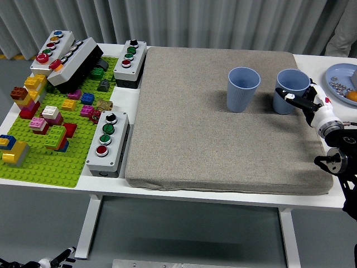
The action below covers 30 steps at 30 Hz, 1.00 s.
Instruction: Pick cup pour cup place
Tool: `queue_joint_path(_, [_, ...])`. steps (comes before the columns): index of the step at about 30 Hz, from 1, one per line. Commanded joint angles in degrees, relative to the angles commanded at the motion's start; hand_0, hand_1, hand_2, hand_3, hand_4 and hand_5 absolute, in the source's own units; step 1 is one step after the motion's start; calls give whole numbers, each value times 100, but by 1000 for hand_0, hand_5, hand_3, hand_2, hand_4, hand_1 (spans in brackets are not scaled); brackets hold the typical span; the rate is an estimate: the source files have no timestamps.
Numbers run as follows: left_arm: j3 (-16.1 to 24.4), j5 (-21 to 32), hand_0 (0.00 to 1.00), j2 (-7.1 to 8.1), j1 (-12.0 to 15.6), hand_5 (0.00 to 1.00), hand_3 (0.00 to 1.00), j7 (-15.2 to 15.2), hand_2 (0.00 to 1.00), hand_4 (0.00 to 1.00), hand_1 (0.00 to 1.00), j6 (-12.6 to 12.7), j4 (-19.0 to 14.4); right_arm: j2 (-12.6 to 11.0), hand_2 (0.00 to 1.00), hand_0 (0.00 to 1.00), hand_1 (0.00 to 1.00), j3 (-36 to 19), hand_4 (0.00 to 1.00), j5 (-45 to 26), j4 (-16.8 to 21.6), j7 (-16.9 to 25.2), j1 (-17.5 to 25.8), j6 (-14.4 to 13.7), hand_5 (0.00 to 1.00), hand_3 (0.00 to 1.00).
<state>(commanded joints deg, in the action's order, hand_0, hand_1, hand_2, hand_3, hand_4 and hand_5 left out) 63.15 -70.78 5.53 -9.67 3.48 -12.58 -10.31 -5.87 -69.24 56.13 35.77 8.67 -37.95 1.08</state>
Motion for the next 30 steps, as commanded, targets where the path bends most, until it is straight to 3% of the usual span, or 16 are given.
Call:
queue_joint_path(9, [-6,13,821,-1,-14,998,814,-2,880,642,824,2,0,5,998,998,957,0,857,-20,-10,54,2,-41,313,998])
queue_joint_path(10, [-7,14,821,-1,-14,998,814,-2,880,640,824,2,0,7,961,928,895,-1,854,-27,-12,66,2,-51,295,923])
queue_joint_path(15, [1,5,821,1,-22,998,814,4,880,640,824,-1,0,6,961,928,895,8,854,-69,-32,134,3,-115,295,923])
queue_joint_path(16, [-1,4,821,2,-23,998,815,5,882,640,824,-2,0,7,621,806,718,9,722,-79,-44,128,6,-105,55,711])
queue_joint_path(30, [4,6,821,-3,-15,998,815,8,882,642,823,-4,0,39,591,770,676,34,715,-127,-99,109,42,-91,61,691])
